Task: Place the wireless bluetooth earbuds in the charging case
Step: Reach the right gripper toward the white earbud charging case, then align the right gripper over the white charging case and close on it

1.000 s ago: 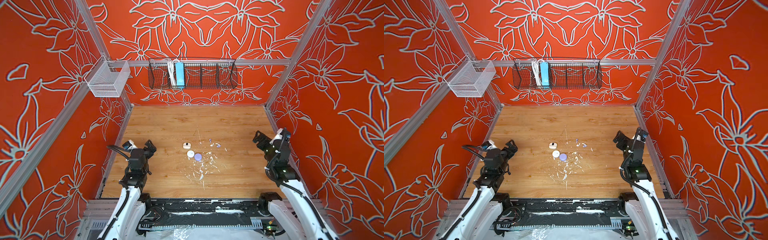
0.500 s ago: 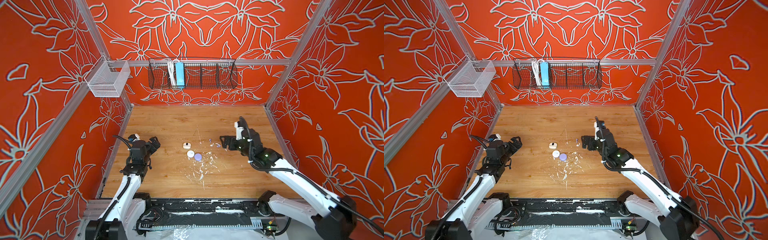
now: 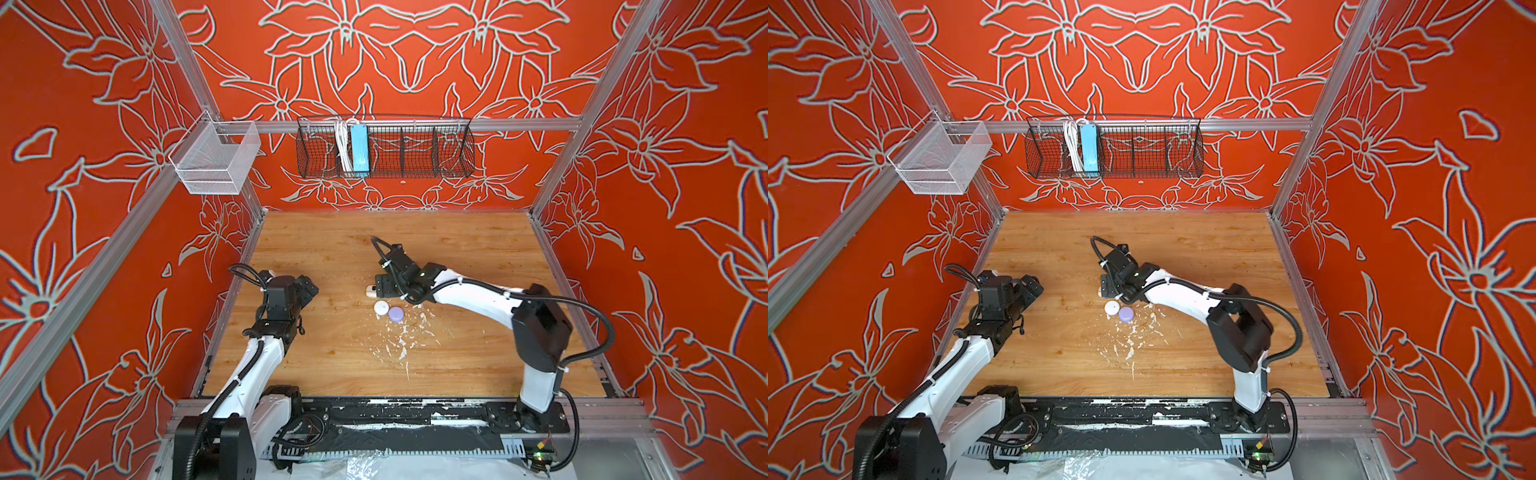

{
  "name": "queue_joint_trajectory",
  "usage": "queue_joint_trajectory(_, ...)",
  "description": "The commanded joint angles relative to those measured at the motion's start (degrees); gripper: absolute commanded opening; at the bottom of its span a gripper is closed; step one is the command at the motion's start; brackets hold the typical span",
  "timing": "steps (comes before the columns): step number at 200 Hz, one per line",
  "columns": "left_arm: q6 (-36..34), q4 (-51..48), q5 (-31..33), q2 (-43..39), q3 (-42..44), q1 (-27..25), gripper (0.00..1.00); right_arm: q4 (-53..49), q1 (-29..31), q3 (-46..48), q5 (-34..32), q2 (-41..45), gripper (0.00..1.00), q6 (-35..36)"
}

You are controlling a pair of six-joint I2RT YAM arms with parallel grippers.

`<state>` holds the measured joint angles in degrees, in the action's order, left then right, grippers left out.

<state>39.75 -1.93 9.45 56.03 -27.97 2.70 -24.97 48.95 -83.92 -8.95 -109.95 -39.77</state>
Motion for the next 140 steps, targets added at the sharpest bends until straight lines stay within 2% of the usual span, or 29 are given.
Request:
queue_joint_trajectory(1, 1.7, -0.3, 1.5, -0.8, 0.1, 0.2, 0.97, -1.5, -0.3, -3.8, 3.0, -3.9, 0.89, -5.6)
queue_joint_trajectory(47, 1.9, -0.4, 1.7, -2.0, 0.5, 0.3, 0.97, -1.9, -0.2, -11.7, 8.8, -13.4, 0.86, -7.4)
queue_joint_trajectory(140, 1.7, -0.8, 2.2, -2.3, 0.2, 0.2, 0.97, -10.2, -0.2, -26.7, 9.5, -24.9, 0.83, -5.0)
